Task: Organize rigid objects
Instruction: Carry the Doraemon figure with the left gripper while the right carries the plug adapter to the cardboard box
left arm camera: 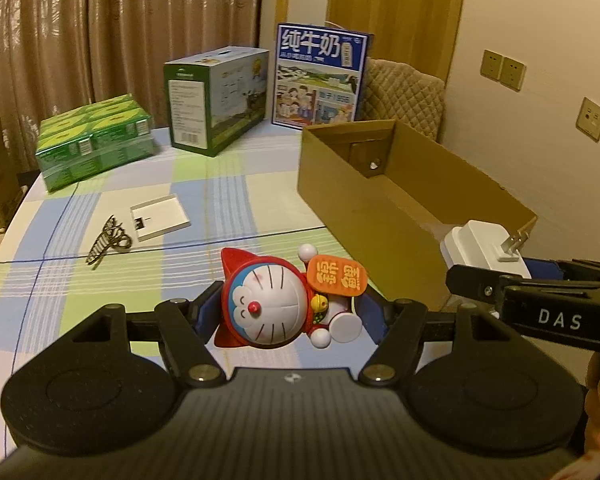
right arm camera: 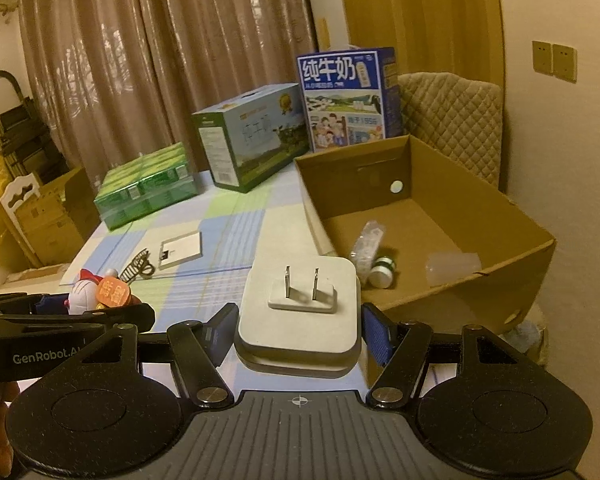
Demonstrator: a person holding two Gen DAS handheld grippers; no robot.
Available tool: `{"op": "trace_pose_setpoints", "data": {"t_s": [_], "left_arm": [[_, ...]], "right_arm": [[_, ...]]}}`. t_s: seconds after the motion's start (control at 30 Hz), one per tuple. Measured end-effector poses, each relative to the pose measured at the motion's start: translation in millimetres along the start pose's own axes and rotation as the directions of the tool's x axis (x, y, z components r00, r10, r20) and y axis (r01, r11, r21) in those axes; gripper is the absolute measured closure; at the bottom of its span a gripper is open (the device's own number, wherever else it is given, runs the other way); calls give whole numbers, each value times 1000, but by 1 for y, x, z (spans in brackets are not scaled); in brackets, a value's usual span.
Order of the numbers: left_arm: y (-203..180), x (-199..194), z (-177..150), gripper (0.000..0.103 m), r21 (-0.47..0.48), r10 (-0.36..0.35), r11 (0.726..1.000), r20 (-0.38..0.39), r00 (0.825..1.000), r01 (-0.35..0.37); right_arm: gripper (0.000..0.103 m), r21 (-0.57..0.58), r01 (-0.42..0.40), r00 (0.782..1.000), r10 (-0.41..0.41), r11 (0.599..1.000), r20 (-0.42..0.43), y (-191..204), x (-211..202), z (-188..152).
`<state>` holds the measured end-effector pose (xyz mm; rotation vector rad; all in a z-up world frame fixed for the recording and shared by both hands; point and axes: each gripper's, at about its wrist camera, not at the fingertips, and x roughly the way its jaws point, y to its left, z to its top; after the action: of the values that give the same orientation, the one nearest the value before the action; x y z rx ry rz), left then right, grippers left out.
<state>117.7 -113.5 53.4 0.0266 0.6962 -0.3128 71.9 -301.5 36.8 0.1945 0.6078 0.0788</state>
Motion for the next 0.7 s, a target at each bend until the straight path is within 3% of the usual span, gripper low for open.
{"op": "trace_pose_setpoints", "data": {"t_s": [0.7], "left_arm": [[-50, 26, 31, 38, 51, -99, 994, -4, 995, 99]], "right_arm": [[41, 44, 103, 994, -105, 994, 35, -79, -16, 28]]}}
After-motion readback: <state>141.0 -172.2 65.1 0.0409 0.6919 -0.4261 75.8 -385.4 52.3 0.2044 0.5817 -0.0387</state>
